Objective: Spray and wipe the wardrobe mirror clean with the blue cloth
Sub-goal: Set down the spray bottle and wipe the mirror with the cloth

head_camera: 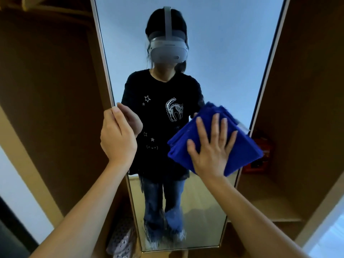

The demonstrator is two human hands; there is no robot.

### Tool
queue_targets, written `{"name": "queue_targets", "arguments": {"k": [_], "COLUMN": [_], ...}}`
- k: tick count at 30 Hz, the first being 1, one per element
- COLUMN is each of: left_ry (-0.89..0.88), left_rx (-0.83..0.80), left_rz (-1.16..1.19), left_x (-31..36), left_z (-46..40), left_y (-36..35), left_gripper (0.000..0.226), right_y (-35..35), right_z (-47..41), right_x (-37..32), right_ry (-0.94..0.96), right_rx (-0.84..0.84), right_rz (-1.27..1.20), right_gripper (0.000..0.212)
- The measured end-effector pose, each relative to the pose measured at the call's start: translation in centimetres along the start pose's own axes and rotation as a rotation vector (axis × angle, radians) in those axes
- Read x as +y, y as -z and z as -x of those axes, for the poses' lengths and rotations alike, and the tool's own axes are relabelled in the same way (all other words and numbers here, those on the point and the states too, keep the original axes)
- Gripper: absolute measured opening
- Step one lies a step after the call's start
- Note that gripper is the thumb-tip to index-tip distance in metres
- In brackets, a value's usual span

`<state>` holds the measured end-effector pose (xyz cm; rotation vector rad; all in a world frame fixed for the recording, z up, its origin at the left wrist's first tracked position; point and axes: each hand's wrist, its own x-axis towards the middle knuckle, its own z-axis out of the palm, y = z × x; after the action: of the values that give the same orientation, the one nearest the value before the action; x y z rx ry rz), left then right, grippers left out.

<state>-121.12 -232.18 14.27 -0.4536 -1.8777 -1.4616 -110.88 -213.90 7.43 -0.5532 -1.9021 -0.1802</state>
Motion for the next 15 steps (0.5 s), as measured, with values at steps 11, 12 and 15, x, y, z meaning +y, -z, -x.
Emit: {"name": "queue_targets", "arguments": {"k": [11, 12, 15], "left_ry": [0.03, 0.038, 0.054], "left_rx": [0.023, 0.025, 0.027], "left_rz": [0.015, 0.019, 0.045], "left_x": [0.3, 0.3, 0.3], "left_z": [-0.1, 0.0, 0.0], "left_y": [-0.4, -0.5, -0.6], "left_gripper": [0.043, 0.043, 0.04], "right_y": [3.1, 3.6, 4.6], "right_z": [-9.0, -10.1, -11.9], "right_x": [-6.9, -6.4, -4.1], "right_ry": [0.338, 0.294, 0.204], "right_rx": [0.028, 0.048, 0.103], "right_rz": [-0.038, -0.051, -0.049], "right_gripper": [0.061, 0.061, 0.06]}}
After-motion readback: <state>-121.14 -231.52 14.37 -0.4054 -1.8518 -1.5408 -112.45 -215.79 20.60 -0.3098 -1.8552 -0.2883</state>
